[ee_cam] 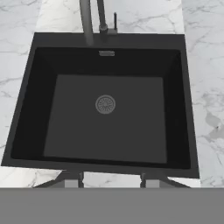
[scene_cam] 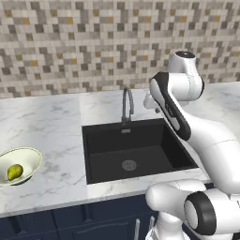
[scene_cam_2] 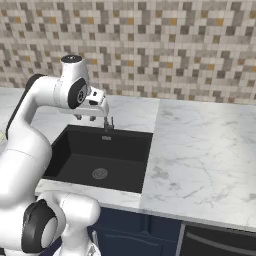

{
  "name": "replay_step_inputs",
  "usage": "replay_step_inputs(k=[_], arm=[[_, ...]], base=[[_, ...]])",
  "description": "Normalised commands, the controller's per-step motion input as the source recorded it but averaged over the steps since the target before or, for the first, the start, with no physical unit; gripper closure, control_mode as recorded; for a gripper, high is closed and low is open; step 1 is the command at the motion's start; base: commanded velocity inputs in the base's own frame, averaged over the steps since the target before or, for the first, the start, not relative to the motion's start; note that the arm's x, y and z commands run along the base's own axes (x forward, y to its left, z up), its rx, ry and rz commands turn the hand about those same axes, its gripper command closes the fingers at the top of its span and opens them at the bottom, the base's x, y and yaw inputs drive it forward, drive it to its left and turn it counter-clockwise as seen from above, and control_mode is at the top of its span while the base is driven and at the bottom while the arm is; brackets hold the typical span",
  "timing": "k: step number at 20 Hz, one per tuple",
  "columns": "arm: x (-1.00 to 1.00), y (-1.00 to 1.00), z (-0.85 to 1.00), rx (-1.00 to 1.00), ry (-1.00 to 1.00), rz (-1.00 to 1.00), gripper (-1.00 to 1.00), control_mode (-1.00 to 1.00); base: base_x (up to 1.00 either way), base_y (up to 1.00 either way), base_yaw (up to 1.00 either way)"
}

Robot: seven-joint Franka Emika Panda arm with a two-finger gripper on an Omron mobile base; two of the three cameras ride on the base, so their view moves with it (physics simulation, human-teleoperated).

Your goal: Move the mug from next to the sink to the open cabinet. Then, move the bowl with the pear to the fridge to clear the area for faucet cleaning.

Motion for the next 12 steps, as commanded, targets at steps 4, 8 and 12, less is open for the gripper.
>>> replay_step_inputs(k=[4, 8, 12], arm=[[-0.19, 0.01, -0.06, 0.02, 0.0, -0.01, -1.0, -1.0], [-0.17, 0.02, -0.02, 0.0, 0.0, 0.0, -1.0, 1.0], [0.0, 0.0, 0.0, 0.0, 0.0, 0.0, -1.0, 1.0]], base=[[0.0, 0.0, 0.0], [-0.17, 0.05, 0.0], [-0.79, 0.51, 0.0]])
